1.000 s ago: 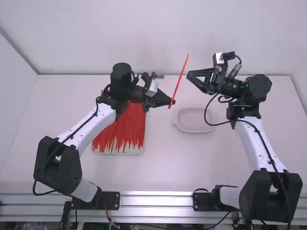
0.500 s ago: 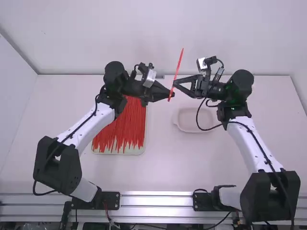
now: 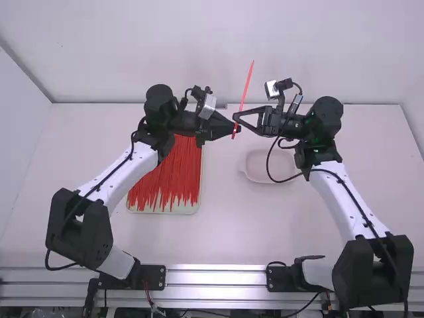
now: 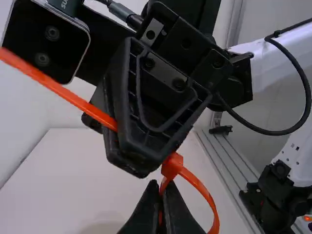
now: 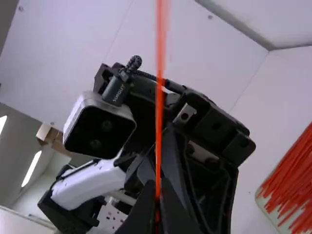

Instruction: Fasten the cable tie

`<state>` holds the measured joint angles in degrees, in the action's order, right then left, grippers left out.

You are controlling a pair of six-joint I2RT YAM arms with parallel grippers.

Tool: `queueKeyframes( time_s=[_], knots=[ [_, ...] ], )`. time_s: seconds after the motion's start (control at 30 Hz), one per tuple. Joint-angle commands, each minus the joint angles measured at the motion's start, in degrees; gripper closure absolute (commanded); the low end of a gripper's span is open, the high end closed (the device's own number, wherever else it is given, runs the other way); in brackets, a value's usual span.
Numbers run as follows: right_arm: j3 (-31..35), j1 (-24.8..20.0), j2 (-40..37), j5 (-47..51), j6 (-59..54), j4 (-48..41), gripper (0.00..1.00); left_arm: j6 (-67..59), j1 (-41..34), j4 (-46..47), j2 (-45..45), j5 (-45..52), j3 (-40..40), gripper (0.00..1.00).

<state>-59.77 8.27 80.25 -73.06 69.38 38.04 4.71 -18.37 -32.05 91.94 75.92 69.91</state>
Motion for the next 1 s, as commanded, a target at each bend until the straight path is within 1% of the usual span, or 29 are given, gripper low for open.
queueKeyframes(
  time_s=[0.0,0.03,0.1,0.17,0.2,0.23,0.3,0.37,0.4,0.47,0.5,0.53,0.57,0.6,0.67,0.73,0.8,0.83,0.9,0.97],
  knots=[
    [-1.31,-0.2,-0.83,-0.39,-0.68,0.48,1.0,-0.22,0.04,1.16,0.09,-1.84,0.52,0.98],
    [-1.31,-0.22,-0.83,-0.39,-0.68,0.5,1.0,-0.22,0.04,1.38,0.09,-1.99,0.52,0.97],
    [-1.31,-0.79,-0.83,-0.63,-0.7,0.48,1.0,-0.22,0.04,3.34,0.09,-4.0,0.52,0.7],
    [-1.31,-1.4,-0.83,-1.05,-1.4,0.44,1.0,-0.26,0.04,5.05,0.09,-5.18,0.52,0.5],
    [-1.31,-1.64,-0.83,-1.25,-1.79,0.44,1.0,-0.33,0.04,5.4,0.09,-5.35,0.52,0.23],
    [-1.31,-2.34,-0.83,-1.92,-2.23,0.28,1.0,-0.22,0.04,6.67,0.09,-6.32,0.52,0.01],
    [-1.31,-3.34,-0.83,-2.49,-3.54,-1.09,1.0,-0.28,0.07,9.49,0.09,-7.85,0.52,0.01],
    [-1.31,-4.92,-0.83,-2.84,-8.11,-5.66,1.0,-0.26,0.5,14.47,0.09,-11.21,0.52,0.01],
    [-1.31,-5.18,-0.83,-2.82,-9.07,-6.73,1.0,-0.26,0.59,14.84,0.09,-11.43,0.52,0.01],
    [-1.31,-7.08,-0.83,-2.54,-16.74,-15.13,1.0,-0.39,1.55,19.8,0.09,-13.0,0.52,0.01],
    [-1.31,-8.44,-0.83,-1.38,-22.23,-22.01,1.0,-1.77,2.27,23.39,0.09,-12.61,0.52,0.01],
    [-1.31,-8.59,-0.83,-1.14,-22.88,-22.84,1.0,-1.9,2.36,23.76,0.09,-12.5,0.52,0.01],
    [-1.31,-9.53,-0.83,0.37,-26.84,-27.5,1.0,-2.82,2.84,25.97,0.09,-12.33,0.52,0.01],
    [-1.31,-10.49,-0.81,2.75,-31.01,-32.81,1.0,-3.32,3.48,28.81,0.09,-12.48,0.52,0.01],
    [-1.31,-11.47,-0.74,6.21,-35.28,-38.23,1.0,-3.23,4.35,31.56,0.09,-12.57,0.52,0.01],
    [-1.31,-12.37,-0.59,12.57,-41.07,-44.81,1.0,-3.26,5.53,34.93,0.09,-12.59,0.52,0.01],
    [-1.31,-12.63,-0.35,18.12,-44.17,-48.74,1.0,-3.28,6.23,36.5,0.09,-12.57,0.42,0.01],
    [-1.31,-12.63,0.04,22.99,-45.92,-51.49,1.0,-3.23,6.8,36.79,0.09,-12.44,0.02,0.01],
    [-1.31,-12.11,1.03,29.42,-47.95,-54.18,1.0,-3.26,7.82,36.72,0.09,-12.63,-0.94,0.01],
    [-1.31,-11.39,2.12,33.24,-48.46,-54.95,1.0,-3.13,8.41,36.41,0.09,-13.0,-1.66,0.01]
  ],
)
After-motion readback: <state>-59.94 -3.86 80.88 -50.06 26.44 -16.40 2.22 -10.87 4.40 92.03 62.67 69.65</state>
